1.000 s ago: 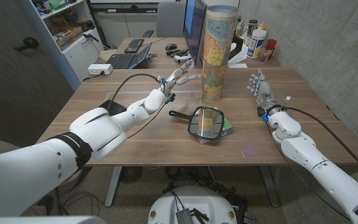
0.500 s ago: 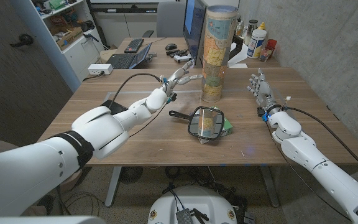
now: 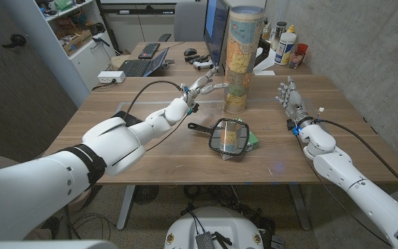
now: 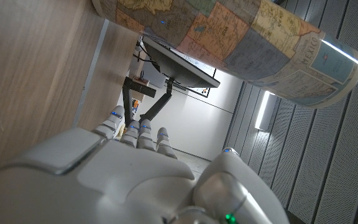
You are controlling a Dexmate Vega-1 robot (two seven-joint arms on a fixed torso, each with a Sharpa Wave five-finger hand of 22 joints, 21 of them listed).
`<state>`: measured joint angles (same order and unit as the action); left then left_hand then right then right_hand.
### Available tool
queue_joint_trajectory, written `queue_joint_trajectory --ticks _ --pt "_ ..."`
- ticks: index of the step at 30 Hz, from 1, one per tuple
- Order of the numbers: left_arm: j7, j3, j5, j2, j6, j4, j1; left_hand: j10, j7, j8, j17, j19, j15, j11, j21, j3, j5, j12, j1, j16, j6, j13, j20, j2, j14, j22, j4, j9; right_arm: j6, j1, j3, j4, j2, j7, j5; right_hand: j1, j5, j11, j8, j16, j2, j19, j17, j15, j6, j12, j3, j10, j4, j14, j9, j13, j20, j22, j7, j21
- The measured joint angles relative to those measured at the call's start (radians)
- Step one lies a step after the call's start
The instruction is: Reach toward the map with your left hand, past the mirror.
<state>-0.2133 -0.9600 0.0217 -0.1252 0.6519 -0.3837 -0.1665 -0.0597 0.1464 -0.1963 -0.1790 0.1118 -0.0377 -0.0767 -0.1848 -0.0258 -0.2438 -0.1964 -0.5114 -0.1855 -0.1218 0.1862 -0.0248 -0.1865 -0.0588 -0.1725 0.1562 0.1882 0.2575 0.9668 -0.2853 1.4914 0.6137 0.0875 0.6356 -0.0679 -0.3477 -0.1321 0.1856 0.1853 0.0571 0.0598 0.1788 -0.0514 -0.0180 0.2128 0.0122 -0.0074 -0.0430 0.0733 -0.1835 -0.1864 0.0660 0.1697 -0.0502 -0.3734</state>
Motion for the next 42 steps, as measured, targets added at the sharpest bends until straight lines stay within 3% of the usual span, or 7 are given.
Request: queue_joint_trajectory --ticks 42 --pt "-0.007 -0.028 -0.003 0.027 -0.038 0.005 0.012 0.0 0.0 0.0 0.0 0.004 0.0 0.0 0.0 -0.045 0.004 0.0 -0.017 0.0 0.0 0.0 -0.004 0.009 0.0 0.0 -0.002 0.0 0.022 0.011 0.017 -0.012 0.005 -0.012 0.011 -0.003 0.0 -0.002 0.0 0.0 0.003 -0.009 0.0 0.0 0.005 0.0 0.004 0.002 0.004 0.0 0.0 0.0 0.002 0.0 -0.005 0.016"
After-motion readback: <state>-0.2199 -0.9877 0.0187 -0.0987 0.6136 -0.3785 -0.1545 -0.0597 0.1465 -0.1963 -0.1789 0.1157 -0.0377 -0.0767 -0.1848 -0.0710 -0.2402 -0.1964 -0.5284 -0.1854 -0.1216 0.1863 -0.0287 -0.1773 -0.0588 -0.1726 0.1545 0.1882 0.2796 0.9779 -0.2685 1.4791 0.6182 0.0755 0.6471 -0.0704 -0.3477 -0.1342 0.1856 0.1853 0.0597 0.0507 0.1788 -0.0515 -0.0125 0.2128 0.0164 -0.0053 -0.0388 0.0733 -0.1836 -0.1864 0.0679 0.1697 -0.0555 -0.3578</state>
